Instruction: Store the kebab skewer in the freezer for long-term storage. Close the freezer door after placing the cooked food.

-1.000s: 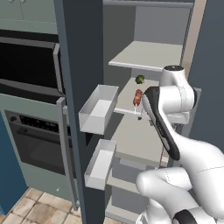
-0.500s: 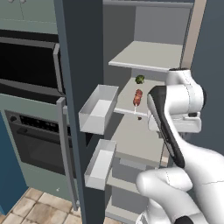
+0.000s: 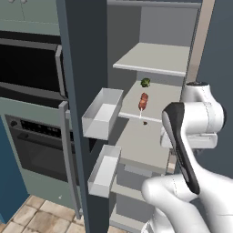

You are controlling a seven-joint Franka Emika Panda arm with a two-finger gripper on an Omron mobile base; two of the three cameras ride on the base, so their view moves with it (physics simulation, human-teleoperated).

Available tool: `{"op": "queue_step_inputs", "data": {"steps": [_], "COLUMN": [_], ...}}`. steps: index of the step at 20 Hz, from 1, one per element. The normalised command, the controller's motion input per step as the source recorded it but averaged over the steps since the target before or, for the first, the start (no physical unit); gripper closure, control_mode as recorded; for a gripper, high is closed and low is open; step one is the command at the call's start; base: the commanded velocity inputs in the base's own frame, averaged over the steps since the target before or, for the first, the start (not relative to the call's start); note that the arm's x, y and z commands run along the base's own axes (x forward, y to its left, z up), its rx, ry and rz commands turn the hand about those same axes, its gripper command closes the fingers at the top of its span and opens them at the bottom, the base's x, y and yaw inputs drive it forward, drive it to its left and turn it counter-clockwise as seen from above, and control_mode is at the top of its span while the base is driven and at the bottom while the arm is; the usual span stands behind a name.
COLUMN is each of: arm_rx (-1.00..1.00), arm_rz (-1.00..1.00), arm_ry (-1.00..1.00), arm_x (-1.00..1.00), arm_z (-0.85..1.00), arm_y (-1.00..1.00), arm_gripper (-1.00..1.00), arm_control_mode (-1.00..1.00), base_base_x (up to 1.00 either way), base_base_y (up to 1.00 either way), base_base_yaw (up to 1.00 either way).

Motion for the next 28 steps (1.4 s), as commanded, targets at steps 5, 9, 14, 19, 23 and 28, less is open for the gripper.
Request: {"op": "queue_step_inputs", "data": {"steps": [5,9,14,19,23,28], "arm_rx": [0.00,0.00,0.00,0.00,0.00,0.00], "arm_rz": [0.06,0.01,0.00,-0.12,0.00,0.00], "arm_ry": [-0.04,0.00,0.00,0.00,0.00,0.00], "arm_x": [-0.05,0.00,-0.06,-0.43,0.00,0.00], "arm_z": [-0.07,0.00,0.00,-0.02,0.00,0.00], "arm_y": [0.04,0.00,-0.02,-0.02,0.00,0.00], "arm_gripper": [-1.00,-1.00,-1.00,-1.00,-1.00,-1.00], "arm_control_mode": [-1.00,-1.00,-1.00,-1.00,1.00,1.00], "base_base_x": [0.00,0.00,0.00,0.00,-0.68,-0.46], "base_base_y": [0.00,0.00,0.00,0.00,0.00,0.04], "base_base_yaw": [0.00,0.00,0.00,0.00,-0.24,-0.30]}}
